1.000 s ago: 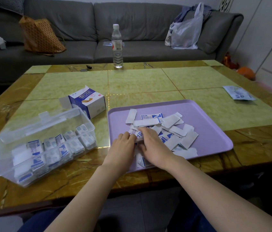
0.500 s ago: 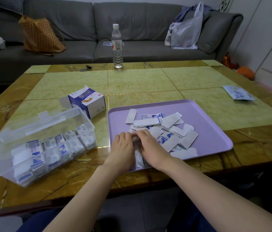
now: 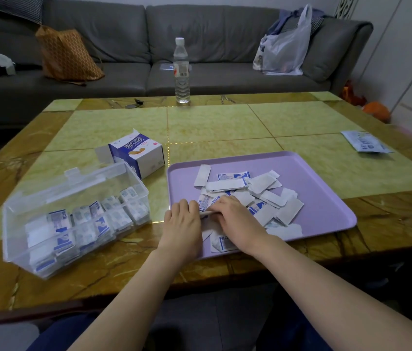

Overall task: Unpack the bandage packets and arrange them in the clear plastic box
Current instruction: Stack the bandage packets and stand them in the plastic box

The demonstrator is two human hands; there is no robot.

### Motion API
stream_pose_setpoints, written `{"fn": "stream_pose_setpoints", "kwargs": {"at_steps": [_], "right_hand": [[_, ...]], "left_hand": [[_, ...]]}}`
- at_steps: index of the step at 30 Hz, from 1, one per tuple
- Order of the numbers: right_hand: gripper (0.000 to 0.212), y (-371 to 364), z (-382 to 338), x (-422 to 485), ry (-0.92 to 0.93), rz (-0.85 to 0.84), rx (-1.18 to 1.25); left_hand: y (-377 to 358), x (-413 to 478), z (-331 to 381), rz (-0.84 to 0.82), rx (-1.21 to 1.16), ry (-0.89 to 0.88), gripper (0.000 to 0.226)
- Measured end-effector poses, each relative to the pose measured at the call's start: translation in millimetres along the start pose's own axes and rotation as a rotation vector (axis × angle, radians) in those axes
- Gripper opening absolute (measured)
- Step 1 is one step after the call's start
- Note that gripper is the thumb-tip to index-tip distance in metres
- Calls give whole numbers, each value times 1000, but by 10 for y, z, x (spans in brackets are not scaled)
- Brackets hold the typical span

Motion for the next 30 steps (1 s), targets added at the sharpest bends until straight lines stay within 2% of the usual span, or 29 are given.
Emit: {"fn": "stream_pose_setpoints", "kwargs": {"at_steps": [3,6,9,13,15,21,25,30], "right_hand": [[20,49,-24,7,-42,83,117],[14,143,-54,17,-85,191,256],[8,195,-107,-1,-127,163,395],[5,251,-195,15,-398,76,779],[5,275,-236,20,-489,77,896],[11,229,-359,3,-554,162,954],[12,182,-469,14,-536,198,950],[4,86,-682,-11,-440,63,879]], "left_hand": [[58,35,-22,130,-166,3,18],[203,56,-62,252,-505,117,5],[356,11,-115,301,-735,219,11],[493,-30,-212,309,-937,403,14],[533,-65,-270,301,-1038,479,17],[614,-173,-379,272,-1097,524,17],[690,-248,-493,277,-1097,485,19],[781,-360,-590,284,-1038,433,15]]}}
Point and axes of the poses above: each hand's wrist, its own x-axis towards the middle knuckle, its own y-axis out of the back of the hand, z = x × y, the point moved 2 cm from there along x, towards the middle knuckle, and after that the axes turned 14 degrees about z, right-handed, at the moved point
